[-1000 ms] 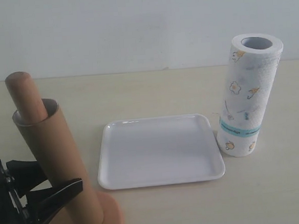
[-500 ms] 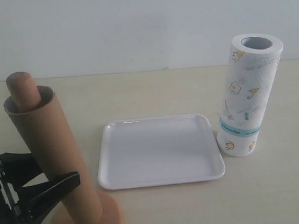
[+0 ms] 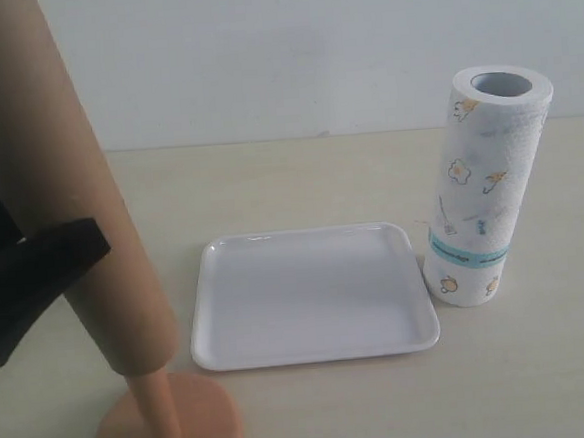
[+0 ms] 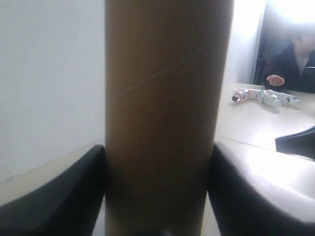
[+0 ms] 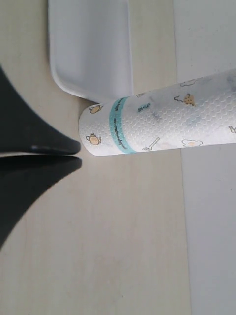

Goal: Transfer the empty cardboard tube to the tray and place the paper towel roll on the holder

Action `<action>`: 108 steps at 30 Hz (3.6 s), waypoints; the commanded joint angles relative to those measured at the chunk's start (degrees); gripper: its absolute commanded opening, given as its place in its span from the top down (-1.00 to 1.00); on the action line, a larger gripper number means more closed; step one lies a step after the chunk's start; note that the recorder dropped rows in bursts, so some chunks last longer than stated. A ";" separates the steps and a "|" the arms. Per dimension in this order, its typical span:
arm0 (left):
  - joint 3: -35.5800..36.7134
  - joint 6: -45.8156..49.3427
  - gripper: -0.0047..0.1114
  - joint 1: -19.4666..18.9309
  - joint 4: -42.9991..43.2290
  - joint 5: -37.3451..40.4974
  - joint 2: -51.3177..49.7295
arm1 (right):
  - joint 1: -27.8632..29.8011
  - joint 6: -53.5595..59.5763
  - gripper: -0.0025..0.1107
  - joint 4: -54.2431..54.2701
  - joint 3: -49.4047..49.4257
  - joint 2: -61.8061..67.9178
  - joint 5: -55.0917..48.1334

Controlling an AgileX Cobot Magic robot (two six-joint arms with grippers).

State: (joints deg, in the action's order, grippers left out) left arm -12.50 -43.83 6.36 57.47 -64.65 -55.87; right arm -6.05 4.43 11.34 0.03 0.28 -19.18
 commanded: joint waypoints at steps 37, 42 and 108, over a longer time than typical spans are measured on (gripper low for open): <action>-40.09 -42.48 0.85 -0.11 30.48 20.67 17.71 | 0.29 0.41 0.96 -0.22 -0.03 -0.28 0.06; -42.18 -46.56 0.85 -0.11 40.62 24.60 17.71 | 0.29 0.41 0.96 -0.22 -0.03 -0.28 0.06; -47.04 7.65 0.85 0.15 0.53 65.01 10.86 | 0.29 0.41 0.96 -0.22 -0.03 -0.28 0.06</action>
State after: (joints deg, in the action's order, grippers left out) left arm -59.78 -51.51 6.36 71.27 -7.84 -45.31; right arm -6.05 4.43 11.34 0.03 0.28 -19.18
